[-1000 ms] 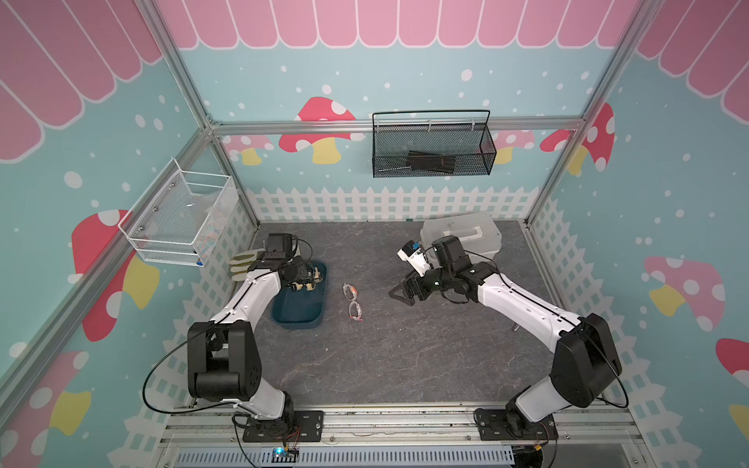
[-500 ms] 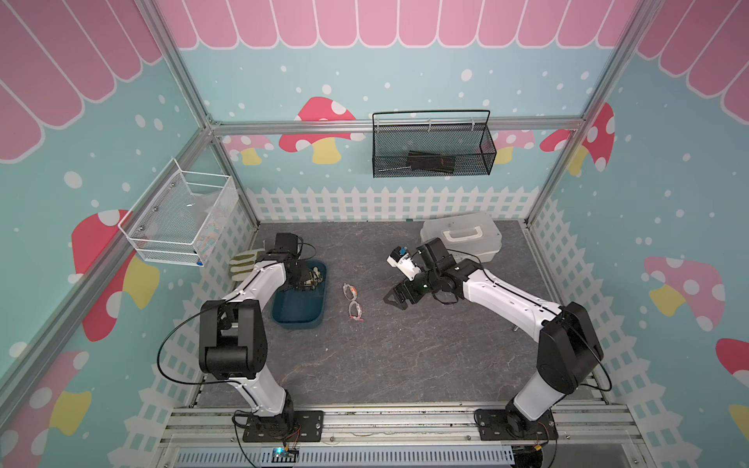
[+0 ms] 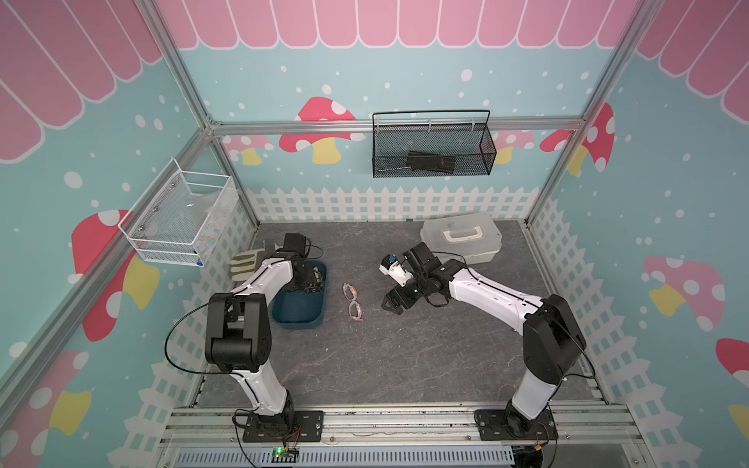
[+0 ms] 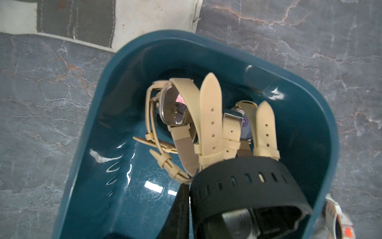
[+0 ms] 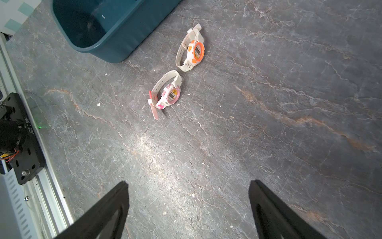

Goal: Put the watch into the storage box
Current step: Place the watch in the storage box.

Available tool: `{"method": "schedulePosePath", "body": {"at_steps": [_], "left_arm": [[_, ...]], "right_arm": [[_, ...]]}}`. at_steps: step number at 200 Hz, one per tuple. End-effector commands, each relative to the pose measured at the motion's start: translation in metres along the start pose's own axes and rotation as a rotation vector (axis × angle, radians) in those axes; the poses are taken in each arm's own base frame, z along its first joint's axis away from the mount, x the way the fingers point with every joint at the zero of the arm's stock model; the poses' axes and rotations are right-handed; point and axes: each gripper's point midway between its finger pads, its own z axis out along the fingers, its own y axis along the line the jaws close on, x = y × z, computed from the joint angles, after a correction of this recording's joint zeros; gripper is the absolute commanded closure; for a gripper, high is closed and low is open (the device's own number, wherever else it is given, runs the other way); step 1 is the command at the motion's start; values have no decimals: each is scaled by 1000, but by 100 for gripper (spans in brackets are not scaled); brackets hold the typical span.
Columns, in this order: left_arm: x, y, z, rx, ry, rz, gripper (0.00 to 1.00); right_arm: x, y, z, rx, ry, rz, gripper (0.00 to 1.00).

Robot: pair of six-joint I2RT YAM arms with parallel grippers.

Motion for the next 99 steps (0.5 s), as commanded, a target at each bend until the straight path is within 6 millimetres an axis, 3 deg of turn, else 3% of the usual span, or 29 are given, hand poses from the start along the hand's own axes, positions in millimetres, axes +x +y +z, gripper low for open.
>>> {"method": "schedulePosePath", "body": {"at_steps": [1,60,99], "left_arm": [[-2,0,1,-29,4,31,82],[-6,0,-4,-49,-19,42,74],[-14,0,-19,-46,-64,34,66]], "right_arm": [[1,3,7,7,32,-17,9],[2,8,11,9,48,-35,10],[2,11,10,1,46,-36,9]]}}
